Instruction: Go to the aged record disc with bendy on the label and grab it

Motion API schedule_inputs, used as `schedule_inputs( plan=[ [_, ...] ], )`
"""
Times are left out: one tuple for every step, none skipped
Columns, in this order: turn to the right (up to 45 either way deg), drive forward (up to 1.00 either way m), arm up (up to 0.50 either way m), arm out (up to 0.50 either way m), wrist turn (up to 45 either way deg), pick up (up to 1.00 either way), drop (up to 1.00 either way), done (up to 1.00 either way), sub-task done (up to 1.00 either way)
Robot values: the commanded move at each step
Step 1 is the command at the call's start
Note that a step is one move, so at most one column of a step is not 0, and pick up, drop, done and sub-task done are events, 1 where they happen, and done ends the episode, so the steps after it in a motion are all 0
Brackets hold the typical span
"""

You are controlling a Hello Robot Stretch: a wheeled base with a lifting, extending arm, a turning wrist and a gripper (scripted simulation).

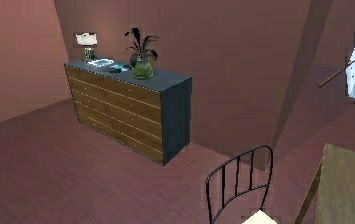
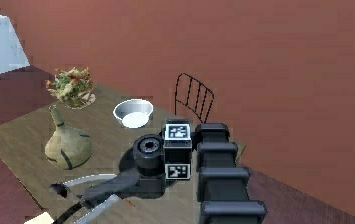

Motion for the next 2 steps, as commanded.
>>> schedule_inputs(
  plan=[
    [0.0,0.0,0.0,0.0,45.0,0.0,0.0,0.0,0.0],
    [0.0,0.0,0.0,0.0,33.0,0.0,0.0,0.0,0.0]
  ],
)
